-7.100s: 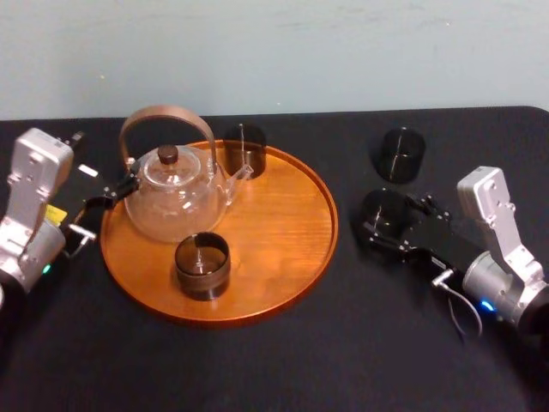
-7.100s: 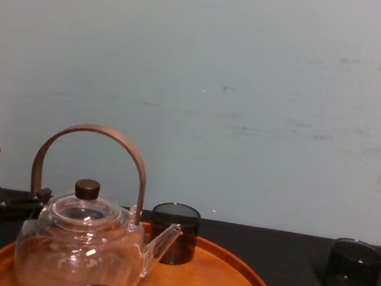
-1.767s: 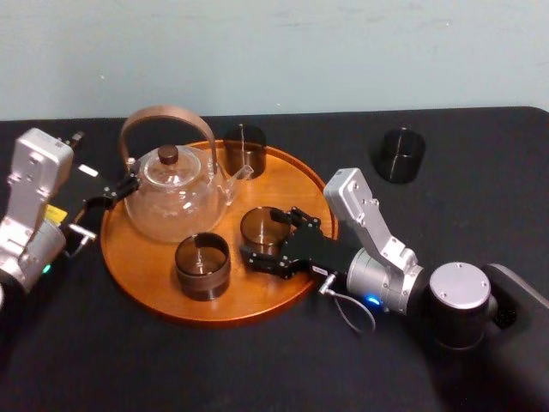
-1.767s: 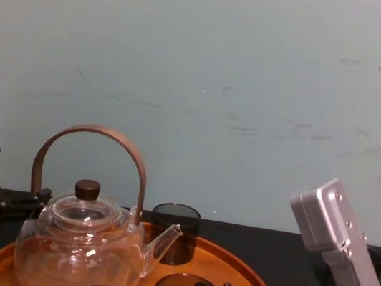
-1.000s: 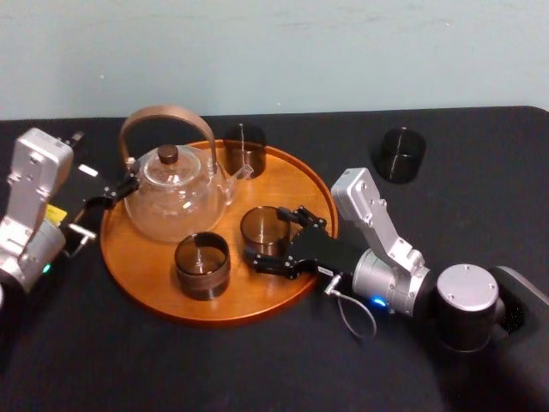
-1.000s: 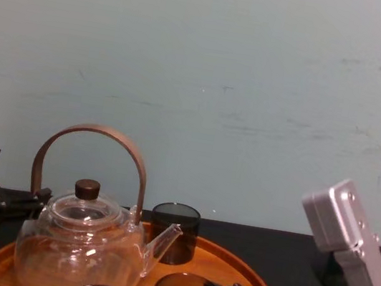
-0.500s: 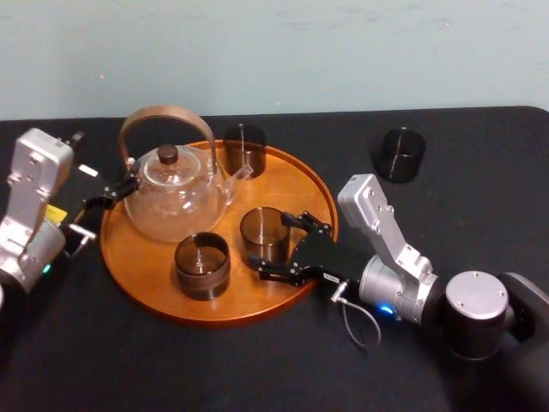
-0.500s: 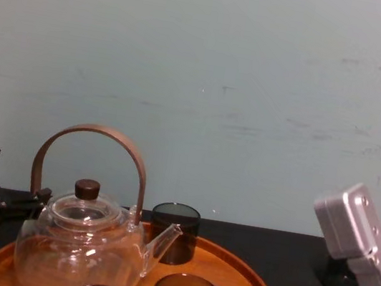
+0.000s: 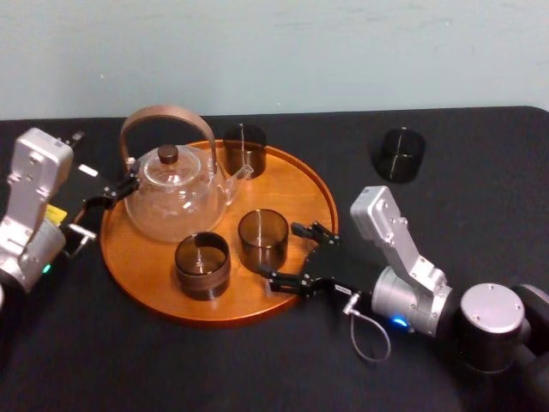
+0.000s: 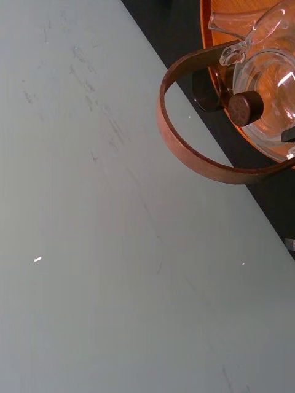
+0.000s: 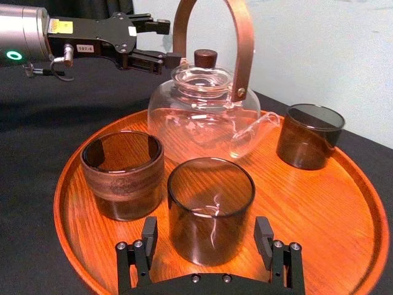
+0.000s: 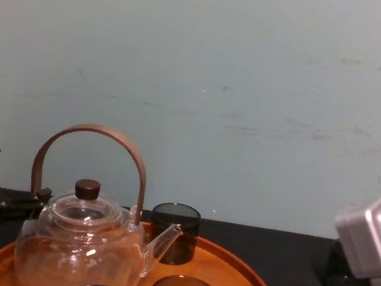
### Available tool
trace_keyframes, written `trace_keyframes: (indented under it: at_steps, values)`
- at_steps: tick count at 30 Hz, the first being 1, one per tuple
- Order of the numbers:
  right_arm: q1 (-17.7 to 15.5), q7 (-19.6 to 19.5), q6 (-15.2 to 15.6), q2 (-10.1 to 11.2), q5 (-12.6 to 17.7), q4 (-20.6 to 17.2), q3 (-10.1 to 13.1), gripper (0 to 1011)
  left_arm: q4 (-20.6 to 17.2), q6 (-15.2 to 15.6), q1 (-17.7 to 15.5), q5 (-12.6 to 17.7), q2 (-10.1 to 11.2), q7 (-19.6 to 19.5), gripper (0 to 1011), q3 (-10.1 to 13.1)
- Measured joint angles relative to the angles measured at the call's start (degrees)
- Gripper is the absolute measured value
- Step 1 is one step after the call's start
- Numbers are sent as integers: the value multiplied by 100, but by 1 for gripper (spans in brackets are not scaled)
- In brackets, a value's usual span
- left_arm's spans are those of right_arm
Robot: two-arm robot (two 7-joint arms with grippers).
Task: Pick up the glass from the table and place it on the tray.
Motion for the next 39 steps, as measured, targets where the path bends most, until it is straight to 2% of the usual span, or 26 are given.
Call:
trace_keyframes:
  at_steps: [8,20,27,39]
  values:
    - [-258,-111,3,180,82,-285,155,1002,0,0,0,0,0,0,1009,0]
    - [-697,-347,-40,438,263,-682,585,1002,0,0,0,0,0,0,1010,0]
    - [-813,-442,-39,491,324,-762,769,1002,0,0,0,0,0,0,1010,0]
    - [-949,-658,-26,562,475,-773,1240,1002,0,0,0,0,0,0,1010,0]
